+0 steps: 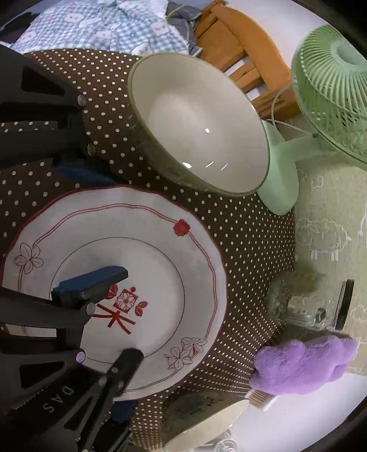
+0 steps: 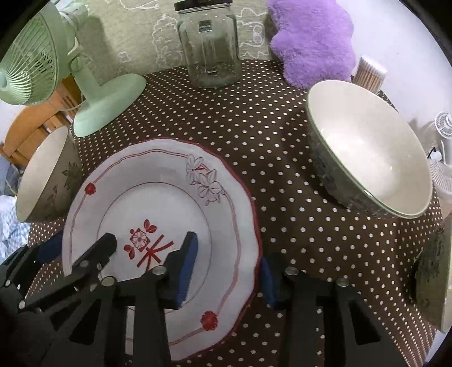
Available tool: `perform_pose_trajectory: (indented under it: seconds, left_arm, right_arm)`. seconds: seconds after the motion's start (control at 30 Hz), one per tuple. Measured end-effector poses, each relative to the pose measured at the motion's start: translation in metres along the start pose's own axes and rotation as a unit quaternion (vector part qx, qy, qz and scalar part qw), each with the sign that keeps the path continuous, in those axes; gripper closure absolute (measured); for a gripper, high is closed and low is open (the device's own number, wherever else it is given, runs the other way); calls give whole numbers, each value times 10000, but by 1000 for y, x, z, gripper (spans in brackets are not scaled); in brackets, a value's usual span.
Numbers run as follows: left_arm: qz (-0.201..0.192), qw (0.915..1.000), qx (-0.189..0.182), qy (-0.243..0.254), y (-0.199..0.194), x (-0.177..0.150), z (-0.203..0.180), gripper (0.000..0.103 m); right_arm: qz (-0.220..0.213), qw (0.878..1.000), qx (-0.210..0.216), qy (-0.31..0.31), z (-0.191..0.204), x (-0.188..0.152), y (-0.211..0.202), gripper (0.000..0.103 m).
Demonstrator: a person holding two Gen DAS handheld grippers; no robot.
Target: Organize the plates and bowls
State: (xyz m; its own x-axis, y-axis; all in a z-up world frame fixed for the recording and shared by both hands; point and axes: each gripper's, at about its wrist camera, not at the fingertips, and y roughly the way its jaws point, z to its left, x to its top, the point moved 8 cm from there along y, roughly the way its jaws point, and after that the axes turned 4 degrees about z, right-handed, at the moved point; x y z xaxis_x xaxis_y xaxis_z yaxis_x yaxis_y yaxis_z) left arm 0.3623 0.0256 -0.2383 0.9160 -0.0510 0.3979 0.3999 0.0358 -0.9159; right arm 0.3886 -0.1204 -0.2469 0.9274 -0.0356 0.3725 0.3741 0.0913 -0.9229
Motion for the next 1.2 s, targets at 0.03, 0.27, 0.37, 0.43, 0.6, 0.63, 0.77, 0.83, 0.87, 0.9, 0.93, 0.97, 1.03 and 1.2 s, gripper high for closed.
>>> perform_pose_trajectory:
  seconds: [0.03,0.27,0.37,0.43,0.6,0.63,0.77,0.83,0.87,0.9,0.93,0.97,1.03,1.2]
  left_arm:
    - [7,10000,0,-10,0,-1,0,46]
    - [102,9999,-52,52,-3,-8,-7,46]
    - [148,9998,-92,93,-6,-14,-14,46]
    - [187,9997,-128,130,-8,-18,-19,46]
    - [277,9989,-210,330,-14,-31,-34,47]
    - [292,9987,-227,364,-15,-33,-36,47]
    - [334,9982,-296,407,-18,-38,-39,50]
    - [350,9981,-329,388,-17,-39,-38,51]
    - [344,9981,-373,348,-17,-38,-38,51]
    - [346,9981,-385,337,-16,-36,-37,51]
    - [337,9981,-381,348,-15,-35,-37,51]
    - [310,9982,-357,379,-14,-33,-37,51]
    - [281,9983,-322,391,-13,-29,-36,50]
    - [259,9984,-330,385,-7,-17,-33,49]
  right_arm:
    - [7,10000,-13,-8,-1,0,-1,66]
    - [90,9999,-10,117,-11,-11,-9,69]
    - [127,9998,-50,159,-16,-19,-12,69]
    - [151,9997,-77,169,-20,-25,-15,69]
    - [251,9992,-127,285,-35,-40,-22,69]
    - [264,9991,-128,306,-37,-42,-23,69]
    - [168,9992,-295,199,-44,-48,-34,69]
    - [143,9994,-293,135,-44,-48,-36,69]
    - [178,9994,-256,136,-45,-49,-35,69]
    - [194,9994,-244,142,-45,-48,-33,69]
    - [203,9995,-217,145,-45,-48,-32,69]
    - [213,9995,-202,143,-45,-47,-31,69]
    - [217,9995,-171,154,-43,-44,-28,69]
    - [233,9994,-100,216,-41,-33,-22,68]
